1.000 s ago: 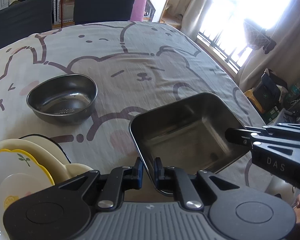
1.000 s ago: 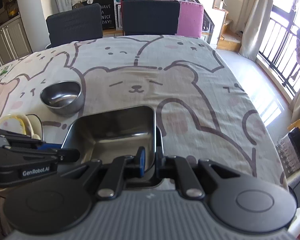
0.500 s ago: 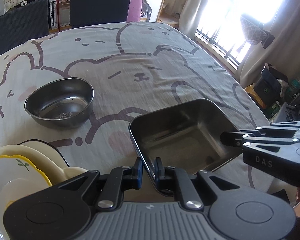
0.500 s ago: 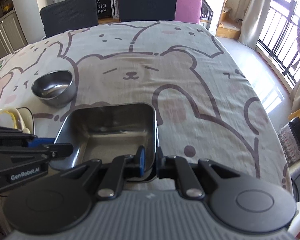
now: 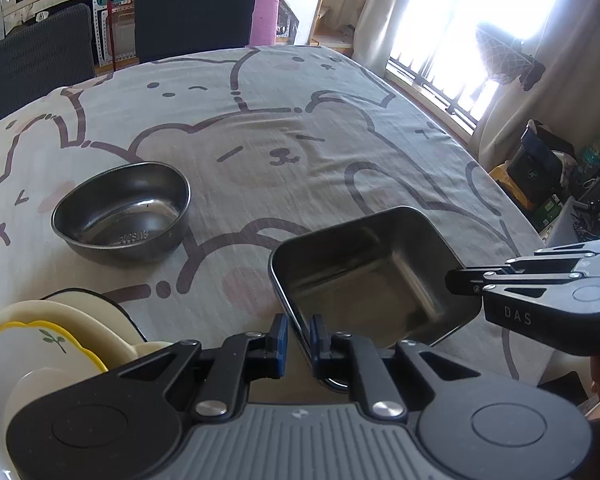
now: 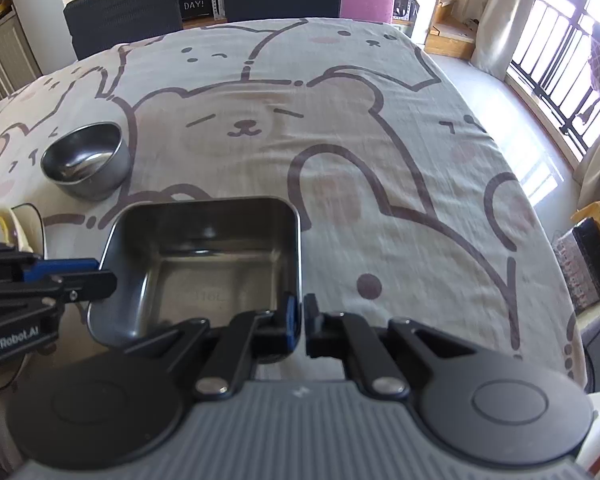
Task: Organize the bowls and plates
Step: 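Lower the steel square tray onto the table beside the stacked bowls, then open both grippers to release the steel square tray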
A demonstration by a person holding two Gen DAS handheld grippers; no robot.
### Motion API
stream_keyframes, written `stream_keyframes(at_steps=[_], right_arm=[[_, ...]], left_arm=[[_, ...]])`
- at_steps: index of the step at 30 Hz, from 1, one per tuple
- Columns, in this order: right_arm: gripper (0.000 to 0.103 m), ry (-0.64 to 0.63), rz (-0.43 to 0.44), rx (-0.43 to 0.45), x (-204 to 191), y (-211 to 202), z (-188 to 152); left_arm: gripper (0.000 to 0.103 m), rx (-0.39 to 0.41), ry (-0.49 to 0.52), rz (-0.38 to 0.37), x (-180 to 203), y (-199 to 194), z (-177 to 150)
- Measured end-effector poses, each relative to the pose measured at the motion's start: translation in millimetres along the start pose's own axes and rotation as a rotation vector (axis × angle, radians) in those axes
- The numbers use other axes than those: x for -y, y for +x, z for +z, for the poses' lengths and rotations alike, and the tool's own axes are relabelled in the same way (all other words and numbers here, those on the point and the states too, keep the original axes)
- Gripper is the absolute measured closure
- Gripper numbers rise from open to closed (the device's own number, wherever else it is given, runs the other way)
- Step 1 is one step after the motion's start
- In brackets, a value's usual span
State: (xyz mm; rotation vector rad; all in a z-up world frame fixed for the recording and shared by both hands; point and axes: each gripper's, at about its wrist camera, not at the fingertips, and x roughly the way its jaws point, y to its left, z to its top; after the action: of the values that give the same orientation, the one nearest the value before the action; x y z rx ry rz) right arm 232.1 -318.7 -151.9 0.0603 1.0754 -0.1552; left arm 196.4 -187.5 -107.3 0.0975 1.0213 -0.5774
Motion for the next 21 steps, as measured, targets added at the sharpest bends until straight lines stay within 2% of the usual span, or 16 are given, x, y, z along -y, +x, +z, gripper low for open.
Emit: stream_keyframes(at_steps=[2, 6, 12, 21], right_arm=[[0.094, 0.003, -0.007, -0.006, 1, 2, 0], [0.083, 0.020, -0.018, -0.015, 5, 6, 0], [0.077, 0.032, -0.008, -0.034, 10, 13, 1], [0.077, 0.057, 0.017, -0.037, 18, 19, 3]], left_arm=[[0.089, -0.006, 0.001, 0.000, 0, 1, 0], [0.087, -0.015, 0.003, 0.004, -1, 2, 0], [0.086, -0.018, 0.004, 0.002, -1, 2, 0], [0.086, -0.025, 0.014, -0.017, 2, 2, -2]])
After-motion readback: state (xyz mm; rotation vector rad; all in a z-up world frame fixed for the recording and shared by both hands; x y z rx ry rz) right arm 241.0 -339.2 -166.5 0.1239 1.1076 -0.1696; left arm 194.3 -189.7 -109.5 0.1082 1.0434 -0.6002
